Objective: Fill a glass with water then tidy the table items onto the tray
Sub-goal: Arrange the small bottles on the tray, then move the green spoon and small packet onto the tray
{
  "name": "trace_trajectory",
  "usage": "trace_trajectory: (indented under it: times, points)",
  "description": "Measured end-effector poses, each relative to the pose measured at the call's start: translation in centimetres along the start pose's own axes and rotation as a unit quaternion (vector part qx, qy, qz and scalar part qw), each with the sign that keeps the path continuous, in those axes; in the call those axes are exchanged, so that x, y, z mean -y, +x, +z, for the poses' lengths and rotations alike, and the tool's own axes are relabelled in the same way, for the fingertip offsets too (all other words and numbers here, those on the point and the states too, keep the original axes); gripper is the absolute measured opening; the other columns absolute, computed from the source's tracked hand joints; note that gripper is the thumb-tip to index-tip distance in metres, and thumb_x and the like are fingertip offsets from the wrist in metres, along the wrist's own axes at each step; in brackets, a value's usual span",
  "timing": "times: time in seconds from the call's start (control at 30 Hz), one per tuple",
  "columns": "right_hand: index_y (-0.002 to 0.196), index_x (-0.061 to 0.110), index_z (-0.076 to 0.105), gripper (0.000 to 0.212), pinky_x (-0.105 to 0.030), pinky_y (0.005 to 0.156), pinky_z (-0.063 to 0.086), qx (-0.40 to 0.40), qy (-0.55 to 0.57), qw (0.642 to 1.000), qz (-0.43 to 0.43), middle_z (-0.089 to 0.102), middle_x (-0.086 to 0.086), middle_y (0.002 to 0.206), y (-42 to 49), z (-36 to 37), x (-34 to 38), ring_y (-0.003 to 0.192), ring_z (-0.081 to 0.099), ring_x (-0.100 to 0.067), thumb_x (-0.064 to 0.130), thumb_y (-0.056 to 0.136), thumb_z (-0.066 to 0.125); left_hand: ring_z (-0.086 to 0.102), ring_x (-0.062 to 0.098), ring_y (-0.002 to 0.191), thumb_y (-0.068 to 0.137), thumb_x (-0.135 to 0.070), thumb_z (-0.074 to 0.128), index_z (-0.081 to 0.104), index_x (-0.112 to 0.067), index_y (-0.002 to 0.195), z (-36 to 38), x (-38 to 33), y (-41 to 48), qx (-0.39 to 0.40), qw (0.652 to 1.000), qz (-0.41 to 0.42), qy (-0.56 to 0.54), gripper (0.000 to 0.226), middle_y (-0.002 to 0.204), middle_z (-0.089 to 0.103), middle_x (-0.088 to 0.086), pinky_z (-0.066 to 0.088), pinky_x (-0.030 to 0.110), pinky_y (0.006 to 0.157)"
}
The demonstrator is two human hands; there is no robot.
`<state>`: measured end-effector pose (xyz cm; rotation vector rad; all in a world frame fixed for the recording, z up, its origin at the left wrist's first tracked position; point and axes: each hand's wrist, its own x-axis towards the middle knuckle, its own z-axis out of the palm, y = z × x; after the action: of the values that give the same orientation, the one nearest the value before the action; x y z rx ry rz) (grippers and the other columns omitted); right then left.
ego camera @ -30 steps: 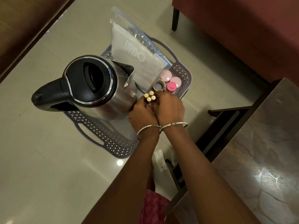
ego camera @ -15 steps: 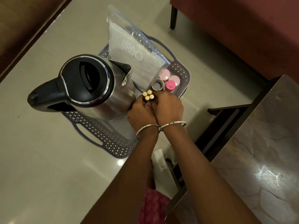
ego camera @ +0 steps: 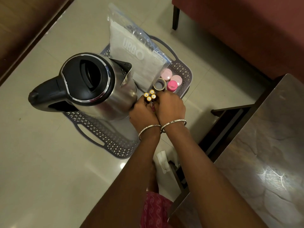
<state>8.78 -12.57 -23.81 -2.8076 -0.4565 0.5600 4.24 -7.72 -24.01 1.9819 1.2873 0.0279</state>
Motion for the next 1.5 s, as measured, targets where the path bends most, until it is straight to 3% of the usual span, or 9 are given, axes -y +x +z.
trace_trajectory:
  times: [0.47,0.63,0.8,0.97,1.1,1.2,1.3,1.37,1.5]
  points:
    - [0.117,0.008,0.065,0.028,-0.037,0.087,0.044,-0.037,0.091,0.994,-0.051,0.060,-0.013,0.120,-4.5,-1.6,-0.4,0.116,0.051,-0.030,0.010,0.092,0.053,0.062,0.036,0.103,0.088,-0.014,0.057,0.067,-0.012,0.114,-1.6,1.4,-2.2,-0.004,0.998,0.001,0.064,0.028,0.107,0.071,0.014,0.045,0.037,0.082]
    - [0.100,0.003,0.072,0.021,-0.038,0.079,0.052,-0.136,0.161,0.975,-0.066,0.069,-0.017,0.097,-9.3,-3.4,-2.2,0.091,0.062,-0.035,0.002,0.081,0.064,0.068,0.037,0.080,0.088,-0.008,0.060,0.073,-0.008,0.103,-3.1,1.3,-6.7,-0.075,0.990,0.116,0.021,0.019,0.087,0.074,0.018,0.050,0.039,0.071]
    - [0.097,0.009,0.073,0.017,-0.033,0.083,0.045,-0.114,0.198,0.973,-0.013,0.070,-0.010,0.098,-15.0,-3.9,-7.0,0.092,0.062,-0.029,0.006,0.088,0.060,0.071,0.025,0.080,0.086,-0.003,0.062,0.074,-0.010,0.099,-3.1,0.8,-13.6,-0.088,0.974,0.210,-0.008,0.019,0.092,0.076,0.006,0.050,0.028,0.072]
    - [0.099,0.012,0.073,0.019,-0.035,0.087,0.050,-0.105,0.233,0.965,0.053,0.070,-0.005,0.100,-21.7,-3.8,-14.2,0.094,0.061,-0.022,0.009,0.089,0.057,0.071,0.020,0.075,0.086,-0.006,0.066,0.075,-0.012,0.097,-0.1,1.2,-21.9,0.006,0.972,0.234,0.008,0.015,0.087,0.076,0.005,0.040,0.012,0.068]
    - [0.095,0.014,0.073,0.016,-0.035,0.084,0.051,-0.111,0.248,0.955,0.115,0.070,-0.005,0.098,-26.8,-3.1,-20.2,0.092,0.063,-0.025,0.009,0.086,0.061,0.071,0.027,0.077,0.089,-0.017,0.066,0.075,-0.014,0.097,3.1,2.5,-27.6,0.096,0.965,0.238,0.057,0.012,0.086,0.076,0.007,0.049,0.023,0.073]
    - [0.094,0.014,0.073,0.015,-0.035,0.078,0.050,-0.114,0.246,0.950,0.156,0.070,-0.004,0.098,-30.8,-2.3,-25.8,0.091,0.065,-0.026,0.009,0.086,0.061,0.065,0.019,0.063,0.079,-0.006,0.075,0.075,-0.011,0.086,6.1,2.5,-33.1,0.136,0.947,0.283,0.072,0.008,0.072,0.074,0.010,0.033,0.001,0.067]
    - [0.096,0.017,0.073,0.016,-0.035,0.076,0.050,-0.118,0.247,0.938,0.214,0.070,-0.001,0.101,-34.3,-2.2,-30.5,0.090,0.066,-0.023,0.011,0.087,0.061,0.059,0.010,0.084,0.079,-0.003,0.073,0.076,-0.011,0.087,8.9,2.6,-37.4,0.189,0.936,0.293,0.055,0.012,0.073,0.074,0.008,0.025,-0.014,0.066]
    - [0.097,0.016,0.074,0.016,-0.032,0.076,0.049,-0.138,0.248,0.925,0.250,0.071,0.000,0.101,-36.7,-2.3,-33.7,0.089,0.067,-0.022,0.010,0.087,0.062,0.062,0.001,0.064,0.084,-0.006,0.068,0.075,-0.012,0.093,10.8,2.7,-40.2,0.256,0.923,0.283,0.049,0.012,0.081,0.076,0.004,0.032,-0.011,0.066]
    - [0.096,0.013,0.075,0.016,-0.031,0.075,0.049,-0.173,0.265,0.896,0.313,0.073,-0.001,0.098,-41.2,-2.7,-38.8,0.087,0.068,-0.021,0.007,0.086,0.064,0.065,0.001,0.069,0.087,-0.008,0.065,0.074,-0.015,0.096,13.5,2.7,-44.7,0.337,0.895,0.289,0.054,0.015,0.082,0.073,-0.007,0.040,-0.004,0.065]
